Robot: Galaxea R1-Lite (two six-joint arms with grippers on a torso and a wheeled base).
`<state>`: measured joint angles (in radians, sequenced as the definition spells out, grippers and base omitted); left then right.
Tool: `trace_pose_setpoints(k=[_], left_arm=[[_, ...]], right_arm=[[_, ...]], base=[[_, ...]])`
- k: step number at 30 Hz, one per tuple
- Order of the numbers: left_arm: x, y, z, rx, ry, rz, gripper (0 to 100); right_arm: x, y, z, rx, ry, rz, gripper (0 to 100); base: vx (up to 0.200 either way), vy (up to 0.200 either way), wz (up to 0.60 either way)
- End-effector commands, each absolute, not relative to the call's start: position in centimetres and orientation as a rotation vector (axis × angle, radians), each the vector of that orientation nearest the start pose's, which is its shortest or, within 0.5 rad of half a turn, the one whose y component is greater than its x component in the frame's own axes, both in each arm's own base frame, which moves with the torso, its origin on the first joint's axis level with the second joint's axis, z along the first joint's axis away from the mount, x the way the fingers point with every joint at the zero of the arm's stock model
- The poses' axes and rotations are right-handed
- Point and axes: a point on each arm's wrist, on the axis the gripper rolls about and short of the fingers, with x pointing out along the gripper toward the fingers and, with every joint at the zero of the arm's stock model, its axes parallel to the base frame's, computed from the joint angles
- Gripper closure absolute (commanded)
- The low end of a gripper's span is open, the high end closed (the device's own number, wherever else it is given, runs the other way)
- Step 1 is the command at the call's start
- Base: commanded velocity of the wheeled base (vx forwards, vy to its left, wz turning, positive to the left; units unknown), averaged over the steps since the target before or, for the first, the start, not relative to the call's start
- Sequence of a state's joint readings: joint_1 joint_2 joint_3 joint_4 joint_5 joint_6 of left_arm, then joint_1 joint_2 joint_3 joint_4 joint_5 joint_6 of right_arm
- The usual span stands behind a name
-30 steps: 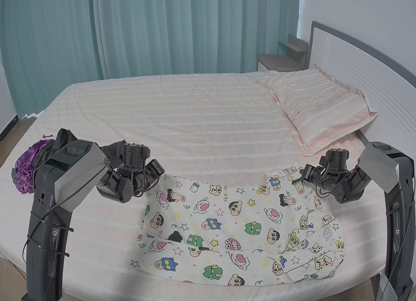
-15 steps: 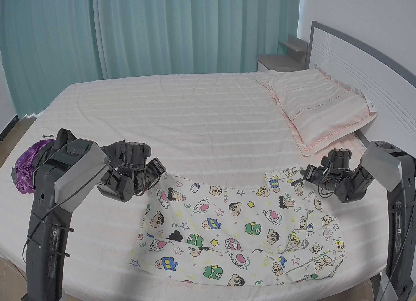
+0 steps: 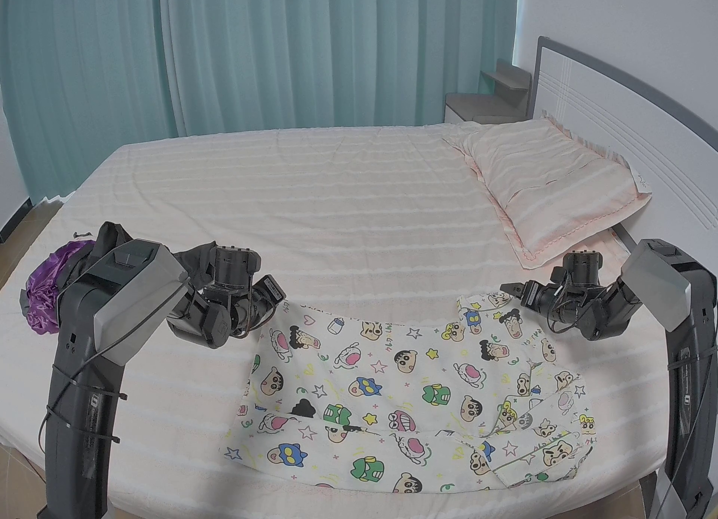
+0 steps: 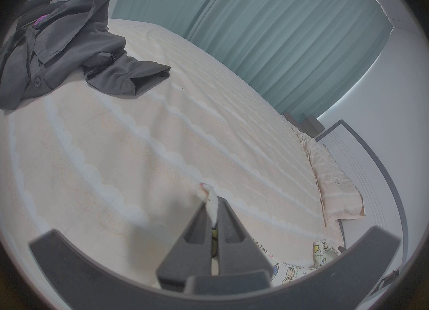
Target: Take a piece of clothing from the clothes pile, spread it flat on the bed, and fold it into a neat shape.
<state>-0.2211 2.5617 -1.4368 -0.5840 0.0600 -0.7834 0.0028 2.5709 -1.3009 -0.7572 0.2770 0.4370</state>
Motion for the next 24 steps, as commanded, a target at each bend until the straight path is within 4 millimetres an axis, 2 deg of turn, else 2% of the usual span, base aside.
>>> trace_pose_setpoints(k=[1,5,6,14,19,24], left_arm=[[47.0,-10.4,-1.3,-0.687,0.567,0.061,100],[47.0,-10.4,-1.3,-0.687,0.567,0.061,100],[47.0,-10.4,-1.3,-0.687,0.567,0.061,100],[47.0,-10.4,-1.0,-0.687,0.564,0.061,100],[46.9,-10.4,-0.3,-0.690,0.553,0.056,100],[46.9,-10.3,0.7,-0.691,0.549,0.057,100]], right_arm=[[47.4,1.4,-4.0,0.492,0.575,0.163,0],[47.8,2.0,-4.2,0.495,0.595,0.166,0],[47.9,2.0,-4.3,0.498,0.596,0.162,100],[48.2,1.4,-4.0,0.520,0.571,0.127,100],[48.3,0.7,-2.9,0.602,0.545,0.100,100],[48.3,0.3,-2.6,0.606,0.528,0.099,100]], base=[[0.000,0.000,0.00],[0.000,0.000,0.00],[0.000,0.000,0.00],[0.000,0.000,0.00],[0.000,0.000,0.00],[0.000,0.000,0.00]])
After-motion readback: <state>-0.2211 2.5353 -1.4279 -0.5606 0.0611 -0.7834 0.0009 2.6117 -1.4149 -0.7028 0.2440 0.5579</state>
